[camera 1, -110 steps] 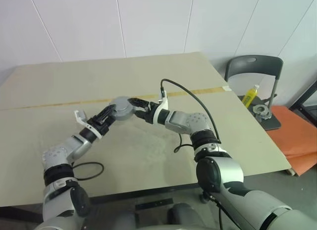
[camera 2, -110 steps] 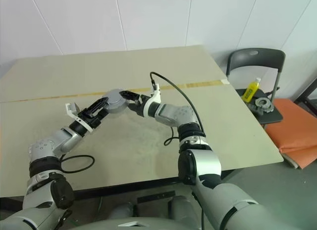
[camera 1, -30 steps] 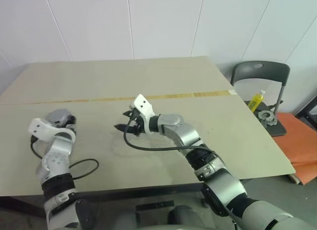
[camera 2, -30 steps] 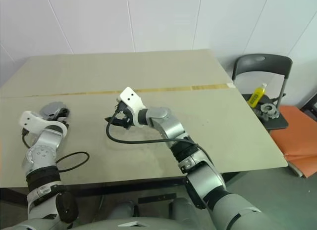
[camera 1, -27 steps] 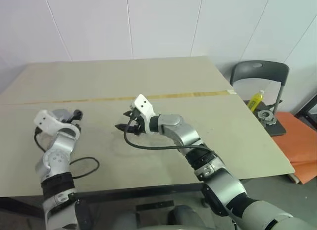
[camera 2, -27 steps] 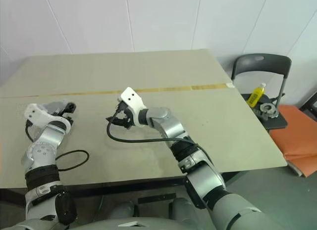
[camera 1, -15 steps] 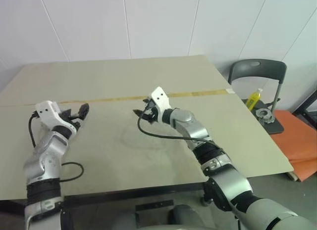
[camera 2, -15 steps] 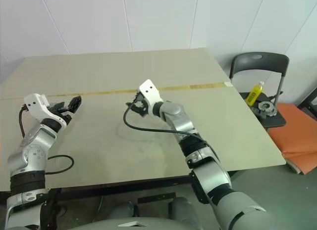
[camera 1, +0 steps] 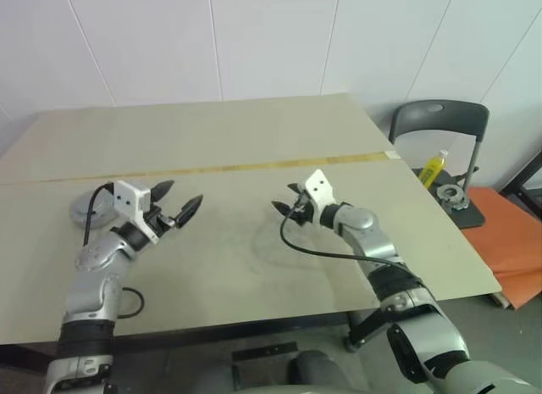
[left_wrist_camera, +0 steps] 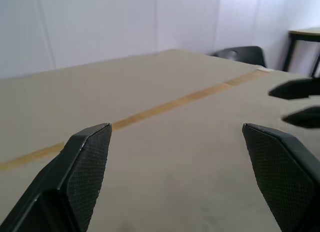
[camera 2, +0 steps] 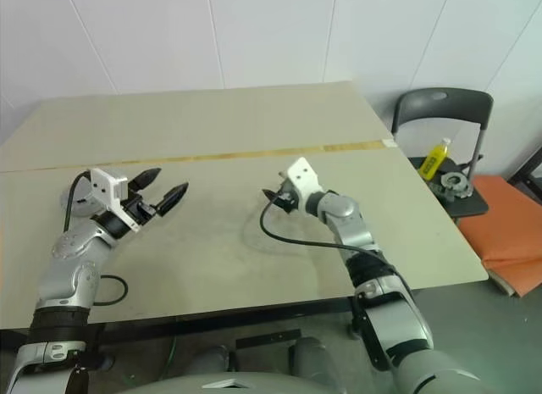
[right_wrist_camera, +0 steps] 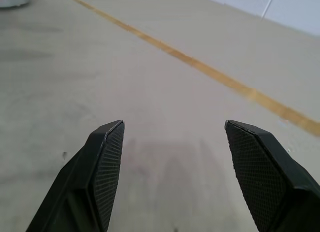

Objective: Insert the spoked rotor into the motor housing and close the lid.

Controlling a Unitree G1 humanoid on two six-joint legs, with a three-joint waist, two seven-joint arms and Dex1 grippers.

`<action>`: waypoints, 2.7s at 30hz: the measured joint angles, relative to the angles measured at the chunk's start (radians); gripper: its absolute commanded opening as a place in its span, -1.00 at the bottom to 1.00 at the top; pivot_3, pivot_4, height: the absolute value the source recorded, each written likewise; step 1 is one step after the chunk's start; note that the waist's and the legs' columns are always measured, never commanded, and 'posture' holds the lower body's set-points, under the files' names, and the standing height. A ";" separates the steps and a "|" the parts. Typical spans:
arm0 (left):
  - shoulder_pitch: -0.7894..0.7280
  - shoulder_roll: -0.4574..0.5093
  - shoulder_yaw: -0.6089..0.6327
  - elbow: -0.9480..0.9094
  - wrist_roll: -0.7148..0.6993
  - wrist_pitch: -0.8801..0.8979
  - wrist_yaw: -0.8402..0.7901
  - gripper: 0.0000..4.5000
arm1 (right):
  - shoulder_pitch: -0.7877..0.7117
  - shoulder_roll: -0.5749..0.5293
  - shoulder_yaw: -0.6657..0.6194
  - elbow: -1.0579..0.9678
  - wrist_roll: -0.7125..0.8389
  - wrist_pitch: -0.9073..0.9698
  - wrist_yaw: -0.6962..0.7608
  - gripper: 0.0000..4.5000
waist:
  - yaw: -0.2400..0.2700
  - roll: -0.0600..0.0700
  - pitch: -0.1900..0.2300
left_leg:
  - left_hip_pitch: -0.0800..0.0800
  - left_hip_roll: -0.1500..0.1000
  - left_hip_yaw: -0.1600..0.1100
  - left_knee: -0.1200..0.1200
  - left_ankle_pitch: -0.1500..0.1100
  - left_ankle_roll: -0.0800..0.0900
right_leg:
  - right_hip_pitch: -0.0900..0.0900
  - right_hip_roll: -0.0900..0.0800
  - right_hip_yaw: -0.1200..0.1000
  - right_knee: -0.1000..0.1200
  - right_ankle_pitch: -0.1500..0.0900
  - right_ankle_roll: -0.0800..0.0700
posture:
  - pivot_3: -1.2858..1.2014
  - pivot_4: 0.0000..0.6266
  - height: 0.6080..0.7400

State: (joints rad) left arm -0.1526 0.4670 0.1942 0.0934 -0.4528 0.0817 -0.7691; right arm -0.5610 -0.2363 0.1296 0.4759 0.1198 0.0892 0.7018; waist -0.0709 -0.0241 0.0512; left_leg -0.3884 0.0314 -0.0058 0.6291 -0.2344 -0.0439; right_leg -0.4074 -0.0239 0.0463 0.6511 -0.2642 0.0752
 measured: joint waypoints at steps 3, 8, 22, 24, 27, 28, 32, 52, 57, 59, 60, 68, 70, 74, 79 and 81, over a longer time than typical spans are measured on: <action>0.056 0.002 -0.007 -0.039 -0.019 0.002 -0.059 0.99 | 0.050 -0.008 -0.040 -0.119 0.090 0.088 0.054 0.52 | 0.001 0.001 0.000 | 0.000 0.000 0.000 0.001 0.000 0.000 | 0.000 0.000 0.000 0.000 0.000 0.000 | 0.03 -1.00 1.00; 0.118 0.009 -0.012 -0.061 -0.011 -0.006 -0.094 0.99 | 0.112 -0.017 -0.078 -0.276 0.184 0.198 0.077 0.52 | 0.002 0.001 0.000 | 0.002 0.000 0.000 0.002 0.000 0.000 | 0.002 -0.001 0.000 0.000 -0.001 -0.001 | 0.03 -1.00 1.00; 0.040 -0.016 -0.012 0.017 0.013 -0.057 -0.056 0.99 | 0.155 -0.045 -0.020 -0.325 0.156 0.200 0.096 0.52 | 0.005 0.002 0.000 | 0.001 0.000 0.000 0.002 0.000 0.000 | 0.002 -0.001 0.000 -0.001 0.000 -0.001 | 0.03 -1.00 1.00; 0.029 -0.017 -0.012 0.018 0.013 -0.065 -0.056 0.99 | 0.157 -0.060 -0.023 -0.325 0.156 0.194 0.102 0.52 | 0.004 0.002 0.000 | 0.002 0.000 0.000 0.002 0.000 0.000 | 0.002 0.000 0.000 -0.001 0.000 -0.001 | 0.03 -1.00 1.00; 0.023 -0.017 -0.012 0.020 0.013 -0.067 -0.058 0.99 | 0.170 -0.074 -0.024 -0.324 0.156 0.187 0.108 0.52 | 0.004 0.002 0.000 | 0.002 0.000 0.000 0.002 0.000 0.000 | 0.002 0.000 0.000 -0.001 0.000 -0.001 | 0.03 -1.00 1.00; 0.022 -0.016 -0.012 0.020 0.013 -0.067 -0.059 0.99 | 0.174 -0.078 -0.024 -0.324 0.156 0.187 0.110 0.52 | 0.003 0.002 0.000 | 0.002 0.000 0.000 0.002 0.000 0.000 | 0.002 0.000 0.000 -0.001 0.000 -0.001 | 0.03 -1.00 1.00; 0.023 -0.016 -0.013 0.020 0.013 -0.067 -0.075 0.99 | 0.177 -0.089 -0.026 -0.324 0.157 0.185 0.114 0.52 | 0.004 0.002 0.000 | 0.002 0.000 0.000 0.002 0.000 0.000 | 0.002 0.000 0.000 -0.001 0.000 -0.001 | 0.03 -1.00 1.00; 0.025 -0.015 -0.015 0.020 0.015 -0.061 -0.099 0.99 | 0.176 -0.098 -0.028 -0.315 0.158 0.167 0.122 0.52 | 0.004 0.002 0.000 | 0.002 0.000 0.000 0.002 0.000 0.000 | 0.003 0.000 0.000 -0.001 0.000 -0.001 | 0.03 -1.00 1.00; 0.024 -0.015 -0.016 0.020 0.020 -0.061 -0.100 0.99 | 0.172 -0.098 -0.028 -0.314 0.158 0.166 0.122 0.52 | 0.004 0.002 0.000 | 0.002 0.000 0.000 0.002 0.000 0.000 | 0.003 0.000 0.000 -0.001 0.000 -0.001 | 0.03 -1.00 1.00; 0.023 -0.015 -0.017 0.022 0.025 -0.061 -0.102 0.99 | 0.172 -0.098 -0.028 -0.311 0.157 0.164 0.122 0.52 | 0.004 0.002 0.000 | 0.002 0.000 0.000 0.002 0.000 0.000 | 0.003 0.000 0.000 -0.001 0.000 -0.001 | 0.03 -1.00 1.00; 0.023 -0.014 -0.018 0.023 0.027 -0.061 -0.103 0.99 | 0.171 -0.099 -0.028 -0.309 0.157 0.163 0.122 0.52 | 0.004 0.002 0.000 | 0.002 0.000 0.000 0.002 0.000 0.000 | 0.003 0.000 0.000 -0.001 0.000 -0.001 | 0.03 -1.00 1.00; 0.021 -0.014 -0.022 0.033 0.030 -0.061 -0.108 0.99 | 0.165 -0.101 -0.028 -0.293 0.156 0.151 0.122 0.52 | 0.004 0.002 0.000 | 0.002 0.000 0.000 0.002 0.000 0.000 | 0.003 0.000 0.000 -0.001 0.000 -0.001 | 0.03 -1.00 1.00; 0.020 -0.014 -0.022 0.039 0.030 -0.061 -0.109 0.99 | 0.165 -0.101 -0.028 -0.293 0.156 0.149 0.122 0.52 | 0.004 0.002 0.000 | 0.002 0.000 0.000 0.002 0.000 0.000 | 0.003 0.000 0.000 -0.001 0.000 -0.001 | 0.03 -1.00 1.00; 0.020 -0.014 -0.022 0.044 0.030 -0.062 -0.111 0.99 | 0.164 -0.102 -0.028 -0.292 0.156 0.146 0.122 0.52 | 0.004 0.002 0.000 | 0.002 0.000 0.000 0.002 0.000 0.000 | 0.003 0.000 0.000 -0.001 0.000 -0.001 | 0.03 -1.00 1.00; 0.020 -0.014 -0.022 0.046 0.030 -0.063 -0.112 0.99 | 0.159 -0.106 -0.028 -0.283 0.155 0.142 0.127 0.52 | 0.004 0.002 0.000 | 0.002 0.000 0.000 0.002 0.000 0.000 | 0.003 0.000 0.000 0.000 0.000 -0.001 | 0.03 -1.00 1.00; 0.019 -0.014 -0.022 0.048 0.030 -0.064 -0.113 0.99 | 0.159 -0.106 -0.028 -0.276 0.152 0.141 0.128 0.52 | 0.004 0.002 0.000 | 0.002 0.000 0.000 0.002 0.000 0.000 | 0.003 0.000 0.000 0.000 0.000 -0.001 | 0.03 -1.00 1.00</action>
State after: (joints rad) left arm -0.1332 0.4535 0.1721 0.1414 -0.4224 0.0177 -0.8820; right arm -0.4017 -0.3427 0.1015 0.1995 0.2716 0.2303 0.8294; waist -0.0669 -0.0225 0.0511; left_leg -0.3866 0.0313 -0.0055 0.6314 -0.2344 -0.0437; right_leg -0.4047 -0.0239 0.0463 0.6506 -0.2644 0.0742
